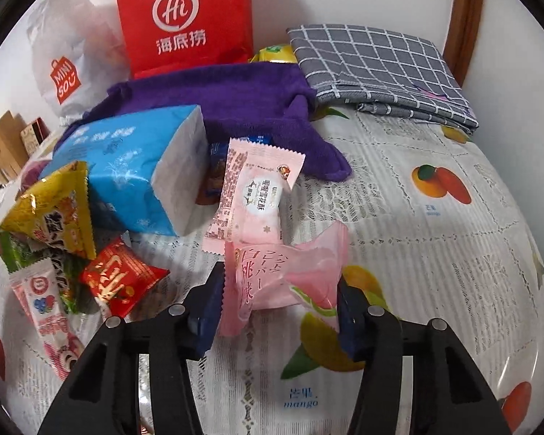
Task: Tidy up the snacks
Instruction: 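Grasp the pink wrapped candy with the right tool while the left tool grasps the pink snack bag, then carry the pink candy with the right tool while the left tool carries the snack bag over the purple towel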
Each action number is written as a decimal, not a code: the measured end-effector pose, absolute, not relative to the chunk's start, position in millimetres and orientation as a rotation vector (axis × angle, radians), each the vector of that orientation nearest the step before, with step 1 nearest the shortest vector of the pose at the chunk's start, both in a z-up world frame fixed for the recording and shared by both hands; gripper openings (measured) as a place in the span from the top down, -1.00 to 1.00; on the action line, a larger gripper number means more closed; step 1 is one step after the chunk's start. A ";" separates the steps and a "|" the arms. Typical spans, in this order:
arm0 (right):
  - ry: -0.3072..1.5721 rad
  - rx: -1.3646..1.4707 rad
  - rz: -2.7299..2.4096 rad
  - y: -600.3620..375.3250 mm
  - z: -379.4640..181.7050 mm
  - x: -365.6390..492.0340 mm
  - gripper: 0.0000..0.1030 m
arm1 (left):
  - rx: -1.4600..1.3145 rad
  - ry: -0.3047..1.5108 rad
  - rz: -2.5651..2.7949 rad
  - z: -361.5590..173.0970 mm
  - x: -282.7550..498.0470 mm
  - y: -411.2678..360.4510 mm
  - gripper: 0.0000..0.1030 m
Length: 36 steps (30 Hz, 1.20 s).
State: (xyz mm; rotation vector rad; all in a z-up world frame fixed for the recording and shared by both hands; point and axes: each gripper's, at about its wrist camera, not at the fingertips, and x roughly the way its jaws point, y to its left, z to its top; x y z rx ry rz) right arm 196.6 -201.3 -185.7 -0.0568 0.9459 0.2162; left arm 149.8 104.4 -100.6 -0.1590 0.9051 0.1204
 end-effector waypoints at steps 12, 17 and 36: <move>0.905 -0.051 0.192 -210.7 -168.4 180.4 0.01 | -0.208 0.966 0.059 -121.9 154.6 99.5 -0.99; 0.900 -0.061 0.193 -209.0 -166.8 174.7 0.01 | -0.248 1.023 0.002 -143.5 155.2 90.7 -0.98; 0.871 -0.066 0.184 -204.2 -148.1 156.0 0.01 | -0.272 0.977 -0.078 -127.4 123.1 89.5 0.08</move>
